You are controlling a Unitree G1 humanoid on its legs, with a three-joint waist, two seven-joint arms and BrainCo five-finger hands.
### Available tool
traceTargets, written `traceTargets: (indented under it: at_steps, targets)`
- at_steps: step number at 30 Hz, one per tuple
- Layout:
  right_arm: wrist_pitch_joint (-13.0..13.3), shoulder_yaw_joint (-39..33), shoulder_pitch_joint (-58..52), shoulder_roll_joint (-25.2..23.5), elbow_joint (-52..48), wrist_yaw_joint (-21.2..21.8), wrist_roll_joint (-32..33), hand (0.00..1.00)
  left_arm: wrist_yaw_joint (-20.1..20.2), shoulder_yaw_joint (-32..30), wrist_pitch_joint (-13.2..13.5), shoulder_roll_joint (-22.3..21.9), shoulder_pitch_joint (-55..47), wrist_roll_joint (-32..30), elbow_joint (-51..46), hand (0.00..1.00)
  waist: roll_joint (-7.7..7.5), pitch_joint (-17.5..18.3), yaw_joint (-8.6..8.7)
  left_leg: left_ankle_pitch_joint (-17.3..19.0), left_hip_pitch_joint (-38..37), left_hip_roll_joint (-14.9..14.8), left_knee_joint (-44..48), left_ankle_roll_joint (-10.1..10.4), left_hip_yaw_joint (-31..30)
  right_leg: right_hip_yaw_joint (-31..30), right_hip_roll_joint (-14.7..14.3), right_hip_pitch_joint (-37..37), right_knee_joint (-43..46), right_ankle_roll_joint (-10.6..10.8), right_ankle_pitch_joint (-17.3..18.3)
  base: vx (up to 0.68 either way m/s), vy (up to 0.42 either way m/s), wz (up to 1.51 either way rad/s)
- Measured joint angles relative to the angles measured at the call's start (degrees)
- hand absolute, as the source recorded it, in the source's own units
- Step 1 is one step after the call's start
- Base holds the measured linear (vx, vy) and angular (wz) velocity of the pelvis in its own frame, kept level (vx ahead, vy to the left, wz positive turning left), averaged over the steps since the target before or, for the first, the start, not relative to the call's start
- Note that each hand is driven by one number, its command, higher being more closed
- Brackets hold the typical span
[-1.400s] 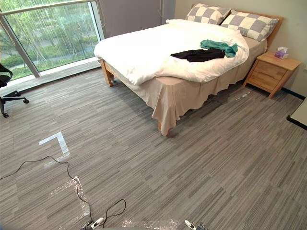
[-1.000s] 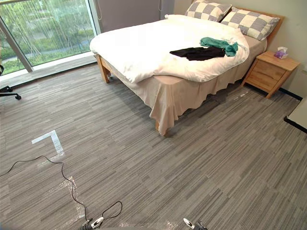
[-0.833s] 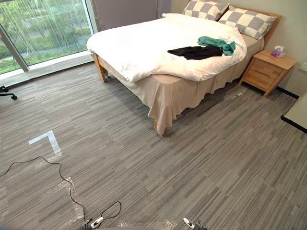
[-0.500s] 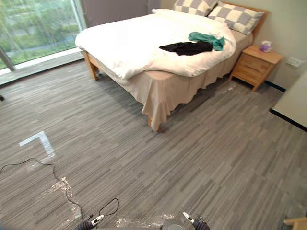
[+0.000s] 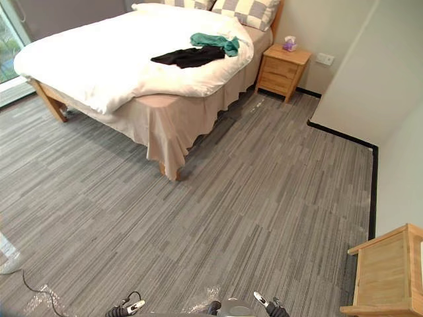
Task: Tidy the bed and pick cloth on bed and put in laundry
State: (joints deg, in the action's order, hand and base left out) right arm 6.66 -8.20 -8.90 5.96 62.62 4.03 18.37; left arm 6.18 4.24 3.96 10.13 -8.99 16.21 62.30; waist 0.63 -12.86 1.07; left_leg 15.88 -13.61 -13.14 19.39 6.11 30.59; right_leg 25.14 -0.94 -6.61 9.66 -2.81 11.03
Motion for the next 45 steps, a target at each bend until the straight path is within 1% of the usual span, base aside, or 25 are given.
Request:
traceTargets:
  at_steps: [2,3,4,5,8,10,13,14,16,17,18,20,22,25,27,29,31,33,35,37,39,40,41,42,45]
  targets:
    - [0.0,0.2,0.1,1.5,-0.2,0.0,-3.4,0.00,-0.4,-1.9,1.4,-1.5,-0.3,0.2,-0.7,0.00,2.17,1.1,-0.10,0.1,6.8,-5.2,15.5,-1.2,-2.1,-1.6,-2.0,-0.3,-1.5,-0.8,0.5,0.12,-0.168,-0.42]
    - [0.0,0.6,0.1,2.5,-0.1,0.1,-4.9,0.00,-0.4,-2.6,1.8,-2.2,-0.5,0.4,-1.3,0.00,3.27,1.3,-0.28,-0.8,9.4,-7.1,21.4,-2.7,-4.1,-2.8,-3.2,-0.6,-2.0,-1.0,0.7,0.24,-0.095,-0.60]
    - [0.0,1.9,0.2,4.3,0.2,0.3,-7.5,0.00,-0.4,-2.9,2.6,-3.5,-1.2,1.3,-2.5,0.00,5.66,1.3,-0.23,-3.5,12.7,-9.3,30.2,-5.1,-8.5,-5.1,-5.2,-2.4,-3.2,-1.5,0.9,0.23,-0.030,-0.63]
    - [0.0,2.5,0.6,4.7,0.3,0.3,-8.5,0.00,-0.2,-2.9,3.0,-3.9,-1.3,1.6,-2.6,0.00,6.15,1.5,-0.31,-3.5,14.2,-9.2,33.2,-5.1,-10.5,-6.4,-5.5,-3.0,-3.4,-2.2,0.7,0.29,0.017,-0.74]
    - [-0.3,4.4,2.9,5.6,2.5,0.4,-11.2,0.00,1.8,-3.8,4.9,-5.4,-1.4,5.4,-2.7,0.00,6.32,1.3,-1.18,0.0,18.8,-4.3,38.1,-4.1,-18.4,-12.3,-5.1,-5.5,-4.6,-4.7,0.7,0.28,0.067,-1.02]
    - [-0.7,4.4,3.9,5.2,3.5,0.4,-11.8,0.00,5.5,-3.9,6.3,-4.9,-1.7,8.2,-2.8,0.00,4.98,0.6,-2.17,2.9,21.6,0.3,32.2,-3.8,-19.2,-16.1,-3.0,-8.1,-6.5,-4.2,-0.4,0.34,0.126,-1.02]
    - [-0.7,4.2,4.7,4.2,3.5,0.5,-11.8,0.00,7.3,-3.9,8.4,-3.6,-1.4,8.1,-3.0,0.00,2.90,-0.8,-2.28,1.5,23.8,7.6,14.1,-3.7,-18.6,-17.4,1.4,-10.9,-6.8,-3.0,0.1,0.34,0.145,-0.64]
    - [-0.6,4.2,4.7,4.1,3.4,0.6,-11.8,0.00,7.2,-3.8,8.6,-3.5,-1.3,8.1,-3.0,0.00,2.71,-0.9,-2.33,-0.6,24.0,9.0,9.5,-3.7,-18.5,-17.4,2.3,-11.4,-6.8,-2.3,0.3,0.35,0.161,-0.36]
    - [-0.3,4.1,3.8,4.7,3.2,1.4,-11.8,0.00,7.2,-2.6,9.1,-3.8,-1.7,8.1,-2.9,0.00,3.61,-0.4,-2.39,-10.9,23.1,10.6,-5.3,-3.4,-18.7,-17.3,3.0,-12.9,-6.8,0.9,1.6,0.31,0.171,-0.30]
    - [-0.1,4.2,3.2,4.8,3.2,1.5,-11.9,0.00,7.3,-2.5,9.1,-4.0,-2.0,8.5,-2.4,0.00,4.32,-0.1,-3.00,-18.0,22.1,10.2,-7.6,-7.7,-17.8,-17.5,3.0,-14.7,-7.2,3.6,3.4,0.32,0.206,-0.34]
    - [0.4,4.6,3.1,3.4,2.8,1.6,-12.1,0.00,7.1,-2.2,9.2,-2.4,-1.5,9.2,-2.5,0.00,1.87,0.5,-3.66,-17.2,21.1,12.3,-9.1,-7.5,-16.6,-17.1,5.2,-14.7,-7.3,4.2,3.4,0.30,0.198,-0.30]
    - [1.1,5.2,3.1,2.6,2.2,1.5,-13.3,0.00,7.2,-2.0,9.2,-1.5,-1.1,9.2,-2.5,0.00,0.41,1.2,-3.90,-15.8,20.5,14.0,-10.5,-8.6,-15.9,-17.2,6.9,-13.6,-6.1,6.1,2.2,0.31,0.219,-0.13]
    - [1.3,5.3,3.0,2.7,1.9,0.9,-14.7,0.00,7.1,-1.9,9.2,-1.6,-1.2,10.2,-2.5,0.00,0.29,1.6,-3.99,-14.2,19.9,14.8,-10.4,-9.7,-15.5,-18.0,8.3,-10.6,0.3,6.9,2.0,0.27,0.214,-0.10]
    - [1.3,4.2,3.0,2.8,1.8,-0.1,-15.1,0.00,5.9,-0.1,8.9,-1.0,-1.4,10.2,-2.5,0.00,0.02,1.5,-4.00,-11.3,14.1,15.9,-12.3,-10.1,-14.4,-18.7,11.7,0.0,28.2,10.3,-0.2,0.23,0.179,-0.17]
    - [1.8,3.9,2.4,2.9,1.5,-0.7,-15.2,0.00,5.5,2.8,8.6,0.3,-1.5,10.0,-2.4,0.00,-0.15,1.3,-3.41,-9.4,8.2,16.9,-13.7,-10.1,-15.1,-15.8,14.9,6.0,43.6,10.1,1.4,0.32,0.133,0.08]
    - [1.8,4.0,1.8,2.7,1.4,-0.8,-14.8,0.00,4.7,3.7,8.2,0.5,-1.8,10.0,-2.4,0.00,-0.06,1.8,-2.56,-8.5,4.5,16.6,-15.3,-9.8,-15.6,-11.6,15.8,9.0,44.0,9.6,4.2,0.31,0.069,0.31]
    - [1.8,3.4,2.0,2.2,1.4,-0.7,-12.0,0.00,4.6,4.6,7.5,0.9,-1.2,10.0,-2.4,0.00,0.26,1.7,-1.74,-7.0,2.1,14.7,-15.5,-8.1,-17.6,-6.0,14.5,12.1,32.5,9.5,6.0,0.30,-0.038,0.43]
    - [1.8,2.8,2.0,1.8,1.5,-0.7,-11.5,0.00,4.6,4.8,7.2,1.0,-0.9,9.5,-2.4,0.00,0.44,1.4,-1.82,-6.3,0.9,13.3,-15.4,-6.9,-19.0,-4.2,12.8,12.5,21.9,8.9,4.5,0.35,-0.114,0.38]
    - [1.8,2.8,2.0,1.8,1.6,-0.4,-10.6,0.00,4.5,4.8,6.3,1.0,-0.3,8.9,-2.4,0.00,0.73,0.8,-1.72,-5.4,-0.6,11.4,-15.3,-5.4,-20.5,-3.5,10.4,12.6,9.1,7.9,-1.4,0.40,-0.173,0.39]
    - [1.9,2.7,2.3,1.5,1.2,0.3,-10.7,0.00,4.6,4.2,6.2,1.1,0.2,7.6,-2.3,0.00,0.27,0.3,-1.67,-4.1,-1.9,9.9,-15.2,-3.3,-21.9,-4.1,9.5,14.3,-2.7,8.4,-11.3,0.35,-0.226,0.41]
    - [1.9,2.4,2.1,0.8,0.2,0.4,-11.5,0.00,4.7,2.4,6.3,1.1,0.2,6.7,-2.4,0.00,-0.99,-0.4,-1.71,-1.8,-3.8,9.9,-14.8,-1.3,-22.6,-5.6,11.3,15.3,-3.8,8.2,-12.8,0.39,-0.365,0.45]
    - [2.2,2.3,1.5,0.7,0.1,0.5,-13.2,0.00,4.6,1.3,6.2,1.0,0.4,6.4,-2.2,0.00,-2.19,-0.8,-1.78,0.8,-5.3,9.3,-13.6,-1.0,-23.7,-5.9,11.7,14.9,-2.0,5.8,-16.4,0.46,-0.480,0.44]
    - [2.6,2.3,1.5,1.3,0.1,0.6,-13.9,0.00,4.6,1.3,6.2,0.3,0.5,5.9,-2.2,0.00,-1.22,-1.2,-1.81,1.7,-5.5,7.8,-12.9,-0.3,-24.2,-5.3,10.9,14.7,-0.5,4.3,-16.9,0.46,-0.490,0.49]
    - [3.5,2.2,1.6,2.8,-0.4,0.6,-14.7,0.00,4.8,1.3,6.4,-1.3,0.7,4.5,-2.1,0.00,1.79,-1.0,-1.47,2.3,-5.5,4.9,-12.4,0.5,-25.1,-3.4,8.6,14.7,1.7,2.6,-14.0,0.29,-0.299,0.41]
    - [3.7,2.6,2.6,4.0,0.4,0.9,-14.7,0.00,5.2,-0.1,6.8,-3.2,1.3,4.4,-2.0,0.00,3.75,-1.2,-1.58,-1.4,-5.2,1.4,-9.1,0.1,-25.9,-0.9,6.7,13.9,6.0,0.5,-8.0,0.33,-0.342,0.29]
